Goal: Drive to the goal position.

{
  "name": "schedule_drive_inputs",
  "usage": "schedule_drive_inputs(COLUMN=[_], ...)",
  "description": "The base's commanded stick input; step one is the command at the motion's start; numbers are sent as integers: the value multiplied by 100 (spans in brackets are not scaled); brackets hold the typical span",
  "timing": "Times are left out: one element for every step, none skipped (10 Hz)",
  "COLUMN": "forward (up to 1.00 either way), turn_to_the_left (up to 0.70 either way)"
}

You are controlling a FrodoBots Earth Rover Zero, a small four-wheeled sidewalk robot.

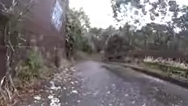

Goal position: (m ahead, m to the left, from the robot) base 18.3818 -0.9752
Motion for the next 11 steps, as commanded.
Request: schedule_drive_inputs(forward=[45,45,45,45,45,45,45,45,45,45,45], turn_to_the_left=[2,3,2,2,2,2,3,2,2,2,1])
